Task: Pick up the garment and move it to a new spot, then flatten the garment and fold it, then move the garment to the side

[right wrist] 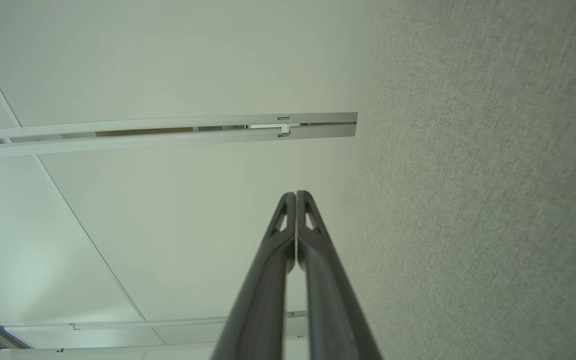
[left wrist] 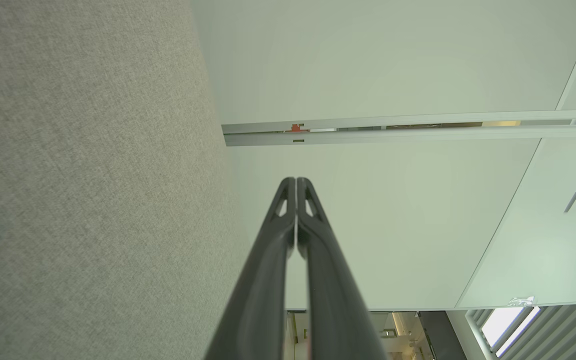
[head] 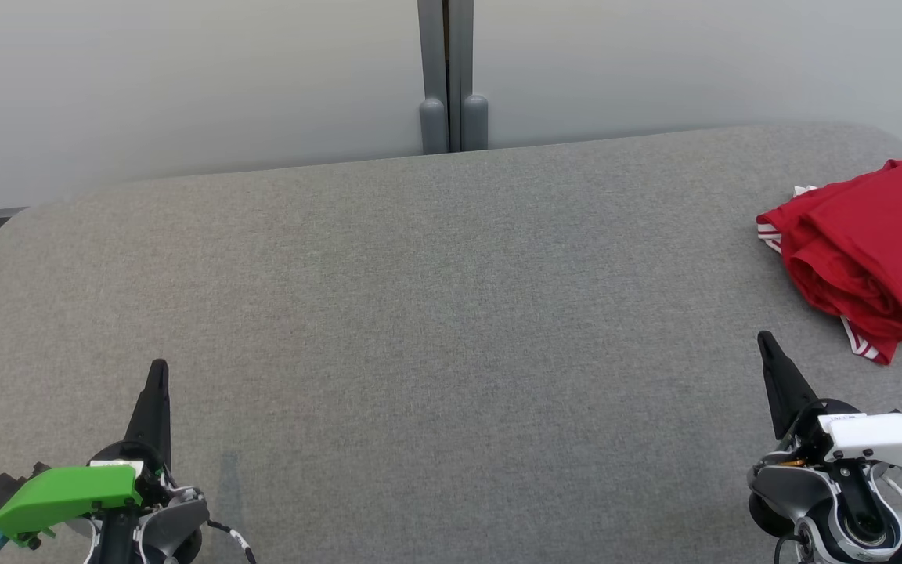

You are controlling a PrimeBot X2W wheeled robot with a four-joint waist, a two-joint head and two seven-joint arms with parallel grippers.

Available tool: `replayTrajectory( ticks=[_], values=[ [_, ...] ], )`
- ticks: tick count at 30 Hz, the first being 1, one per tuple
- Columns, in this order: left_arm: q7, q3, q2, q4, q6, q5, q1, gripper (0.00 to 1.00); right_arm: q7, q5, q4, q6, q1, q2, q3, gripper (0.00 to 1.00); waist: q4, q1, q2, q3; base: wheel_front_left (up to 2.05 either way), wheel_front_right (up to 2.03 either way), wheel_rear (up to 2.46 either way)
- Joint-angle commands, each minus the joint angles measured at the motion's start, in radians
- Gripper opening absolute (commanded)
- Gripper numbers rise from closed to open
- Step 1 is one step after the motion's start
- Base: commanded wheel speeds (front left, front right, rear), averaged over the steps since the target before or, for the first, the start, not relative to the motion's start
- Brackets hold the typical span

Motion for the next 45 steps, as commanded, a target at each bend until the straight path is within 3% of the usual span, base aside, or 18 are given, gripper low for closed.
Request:
replayTrajectory(
  ticks=[1,45],
  values=[
    [0.004,0.003,0.007,0.001,-0.007,-0.004,-0.012,0.00,0.005,-0.001,-0.005,0.000,-0.006,0.000,-0.002,0.00,0.000,-0.0001,0.0000,0.000,0.00,0.00,0.00],
    [0.004,0.003,0.007,0.001,-0.007,-0.004,-0.012,0.00,0.008,-0.006,-0.004,0.000,-0.006,0.003,-0.006,0.00,0.000,-0.0001,0.0000,0.000,0.00,0.00,0.00]
  ],
)
